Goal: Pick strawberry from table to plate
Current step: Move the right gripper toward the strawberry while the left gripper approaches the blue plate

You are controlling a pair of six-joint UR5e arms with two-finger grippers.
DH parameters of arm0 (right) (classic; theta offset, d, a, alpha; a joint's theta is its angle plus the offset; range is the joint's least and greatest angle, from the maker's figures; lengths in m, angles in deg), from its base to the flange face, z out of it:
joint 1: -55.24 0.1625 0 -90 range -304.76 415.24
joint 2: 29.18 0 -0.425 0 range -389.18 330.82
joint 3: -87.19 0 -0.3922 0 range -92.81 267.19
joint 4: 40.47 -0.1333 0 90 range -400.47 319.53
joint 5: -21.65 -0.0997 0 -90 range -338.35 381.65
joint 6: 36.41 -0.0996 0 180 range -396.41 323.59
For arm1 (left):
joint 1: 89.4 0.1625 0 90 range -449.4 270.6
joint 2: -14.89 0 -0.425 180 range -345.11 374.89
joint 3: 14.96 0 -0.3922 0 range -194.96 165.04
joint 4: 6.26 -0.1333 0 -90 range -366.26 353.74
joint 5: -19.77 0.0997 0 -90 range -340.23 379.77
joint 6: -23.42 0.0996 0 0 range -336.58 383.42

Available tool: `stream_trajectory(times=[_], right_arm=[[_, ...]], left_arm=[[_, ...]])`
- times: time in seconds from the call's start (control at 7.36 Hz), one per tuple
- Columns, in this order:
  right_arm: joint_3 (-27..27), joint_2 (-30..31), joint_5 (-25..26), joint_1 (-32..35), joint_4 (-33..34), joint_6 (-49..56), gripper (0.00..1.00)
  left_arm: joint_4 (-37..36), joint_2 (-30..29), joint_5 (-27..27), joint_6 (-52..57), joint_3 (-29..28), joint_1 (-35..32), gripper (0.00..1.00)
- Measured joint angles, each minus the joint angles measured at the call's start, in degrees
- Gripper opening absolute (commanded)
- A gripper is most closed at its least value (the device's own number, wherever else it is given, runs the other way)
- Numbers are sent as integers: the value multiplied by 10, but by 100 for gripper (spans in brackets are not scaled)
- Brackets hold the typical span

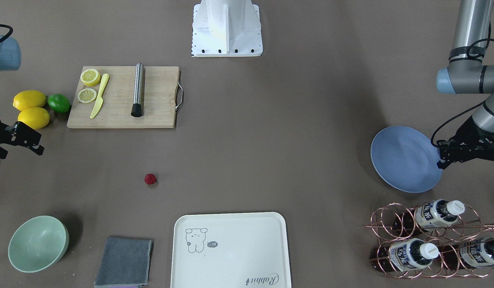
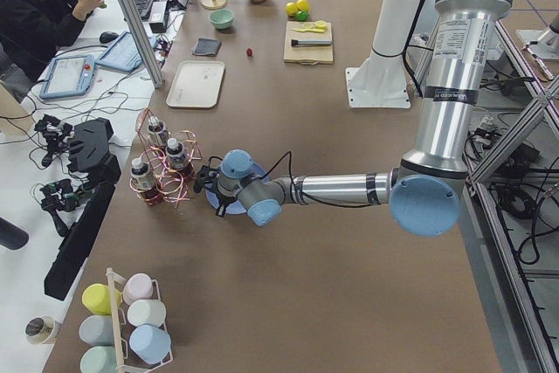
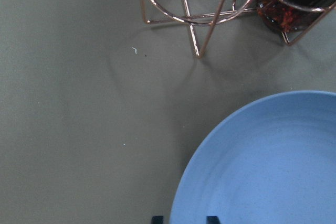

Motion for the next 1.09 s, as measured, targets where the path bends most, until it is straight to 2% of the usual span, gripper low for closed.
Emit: stream_trajectory(times=[0.27, 0.41, 0.54, 0.68, 0.81, 1.09], right_arm=[[-1, -3, 0, -4, 0, -5, 100], [-2, -5, -1, -5, 0, -14, 100], [-3, -7, -1, -7, 0, -25, 100], [-4, -8, -1, -11, 0, -34, 100], [-5, -9, -1, -16, 0, -40, 100], [-5, -9, 4, -23, 0, -43, 100]], left_arm=[[-36, -19, -60, -15, 14, -24, 0], [-70, -29, -100, -17, 30, -47, 8], [-95, -32, -124, -14, 41, -65, 72], [-105, -31, -113, -5, 38, -71, 93], [-108, -30, -74, 13, 29, -67, 96], [-104, -28, -10, 38, 11, -41, 97]])
